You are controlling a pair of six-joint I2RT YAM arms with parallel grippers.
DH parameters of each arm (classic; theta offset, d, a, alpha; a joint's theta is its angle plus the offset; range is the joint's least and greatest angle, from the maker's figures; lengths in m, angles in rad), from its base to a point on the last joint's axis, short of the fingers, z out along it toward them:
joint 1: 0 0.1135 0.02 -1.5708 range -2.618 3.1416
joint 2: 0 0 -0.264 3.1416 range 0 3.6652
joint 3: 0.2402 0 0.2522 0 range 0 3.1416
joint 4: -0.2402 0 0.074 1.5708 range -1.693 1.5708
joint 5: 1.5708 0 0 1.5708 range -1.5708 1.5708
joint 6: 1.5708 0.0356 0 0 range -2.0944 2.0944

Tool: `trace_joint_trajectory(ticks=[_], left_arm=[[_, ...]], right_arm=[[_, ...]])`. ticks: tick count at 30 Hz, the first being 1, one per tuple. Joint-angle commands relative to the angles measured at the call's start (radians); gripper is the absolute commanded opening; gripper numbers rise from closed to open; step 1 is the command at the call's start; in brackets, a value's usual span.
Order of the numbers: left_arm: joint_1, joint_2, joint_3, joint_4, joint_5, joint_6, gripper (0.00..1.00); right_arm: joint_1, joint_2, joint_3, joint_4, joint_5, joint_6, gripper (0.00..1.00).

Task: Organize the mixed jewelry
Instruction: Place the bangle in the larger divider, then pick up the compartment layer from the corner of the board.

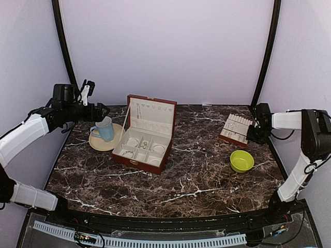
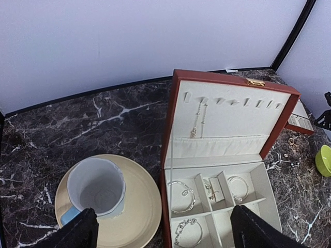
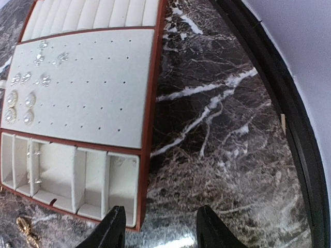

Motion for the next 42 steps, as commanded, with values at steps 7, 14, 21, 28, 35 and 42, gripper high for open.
trace_joint_trajectory(ticks=[7, 14, 21, 28, 35, 42], left_arm=[[0.009, 0.063, 0.005, -0.005, -0.032, 0.037, 0.92], [0.011, 0.084, 0.012, -0.011, -0.019, 0.042, 0.91], [0.011, 0.085, 0.012, -0.011, -0.021, 0.045, 0.92], [0.011, 0.083, 0.013, -0.011, -0.019, 0.045, 0.91], [0.011, 0.080, 0.011, -0.008, -0.013, 0.044, 0.91], [0.011, 0.068, 0.007, -0.008, -0.012, 0.044, 0.91]], right_arm=[[-0.007, 0.149, 0.120, 0.081, -0.068, -0.076, 0.39], [-0.008, 0.160, 0.111, 0.066, -0.047, -0.050, 0.33], [-0.007, 0.131, 0.063, 0.064, -0.034, -0.038, 0.23], [-0.008, 0.124, 0.050, 0.067, -0.032, -0.037, 0.17], [-0.008, 0.118, 0.041, 0.070, -0.032, -0.035, 0.06], [-0.007, 0.099, 0.055, 0.062, -0.032, -0.049, 0.00]])
